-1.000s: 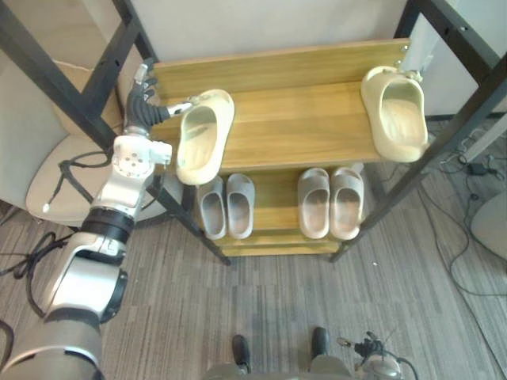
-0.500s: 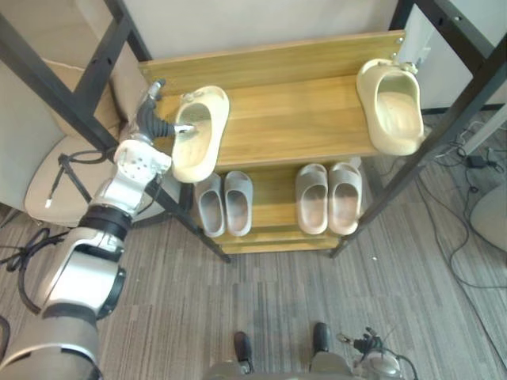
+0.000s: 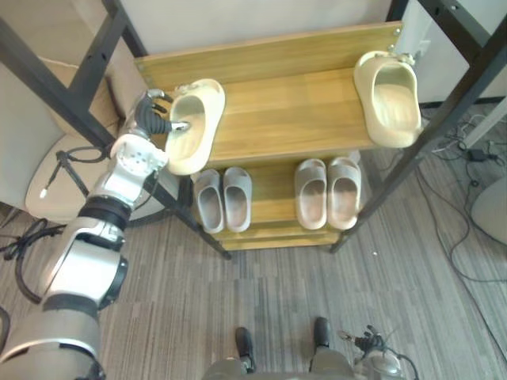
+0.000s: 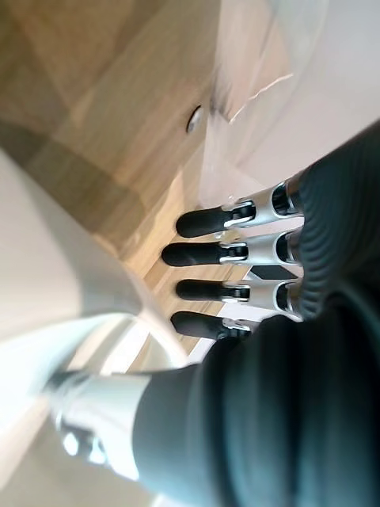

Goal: Organize the slippers on the shoe rack

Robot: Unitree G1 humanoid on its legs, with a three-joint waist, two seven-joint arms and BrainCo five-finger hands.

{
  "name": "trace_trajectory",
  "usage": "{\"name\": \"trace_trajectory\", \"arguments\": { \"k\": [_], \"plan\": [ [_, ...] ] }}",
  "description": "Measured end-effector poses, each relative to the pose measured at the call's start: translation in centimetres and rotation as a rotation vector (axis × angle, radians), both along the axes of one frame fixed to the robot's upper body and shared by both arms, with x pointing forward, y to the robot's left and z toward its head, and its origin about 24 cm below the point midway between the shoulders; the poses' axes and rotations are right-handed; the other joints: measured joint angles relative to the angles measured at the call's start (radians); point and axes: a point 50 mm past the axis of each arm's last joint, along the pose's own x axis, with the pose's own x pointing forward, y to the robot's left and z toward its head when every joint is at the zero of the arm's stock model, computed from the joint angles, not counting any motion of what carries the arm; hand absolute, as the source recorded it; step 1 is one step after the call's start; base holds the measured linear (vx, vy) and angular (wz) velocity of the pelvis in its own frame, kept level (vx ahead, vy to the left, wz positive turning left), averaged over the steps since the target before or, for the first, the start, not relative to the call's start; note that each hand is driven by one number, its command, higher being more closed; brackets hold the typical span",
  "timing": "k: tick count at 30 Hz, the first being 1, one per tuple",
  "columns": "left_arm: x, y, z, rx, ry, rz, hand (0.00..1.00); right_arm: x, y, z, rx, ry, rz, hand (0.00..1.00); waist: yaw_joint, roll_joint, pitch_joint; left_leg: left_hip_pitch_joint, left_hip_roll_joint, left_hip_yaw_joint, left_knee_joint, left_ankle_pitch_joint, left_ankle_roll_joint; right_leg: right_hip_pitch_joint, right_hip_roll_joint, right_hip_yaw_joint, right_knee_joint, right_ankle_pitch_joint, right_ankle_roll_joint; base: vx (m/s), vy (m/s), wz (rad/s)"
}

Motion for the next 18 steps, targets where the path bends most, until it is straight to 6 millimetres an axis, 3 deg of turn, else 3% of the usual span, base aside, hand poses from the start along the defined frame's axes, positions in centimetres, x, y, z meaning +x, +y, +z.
{"name": "trace_trajectory", "arguments": {
  "k": [10, 18],
  "plan": [
    [0.3, -0.1, 1.4, -0.012, -0.028, 0.010, 1.00, 0.0, 0.3, -0.1, 0.008, -0.003, -0.006, 0.00, -0.016, -0.006, 0.010, 0.003, -0.001, 0.016, -0.005, 0.006, 0.001, -0.002, 0.001, 0.012, -0.015, 0.023, 0.001, -0.01, -0.004, -0.06],
    [0.6, -1.3, 2.2, -0.033, -0.053, -0.021, 1.00, -0.1, 0.2, -0.1, 0.007, 0.002, -0.005, 0.00, -0.028, -0.009, 0.012, 0.003, -0.003, 0.011, -0.005, 0.006, 0.001, 0.002, 0.001, 0.008, -0.016, 0.023, 0.000, 0.01, -0.005, 0.00]
  ]
}}
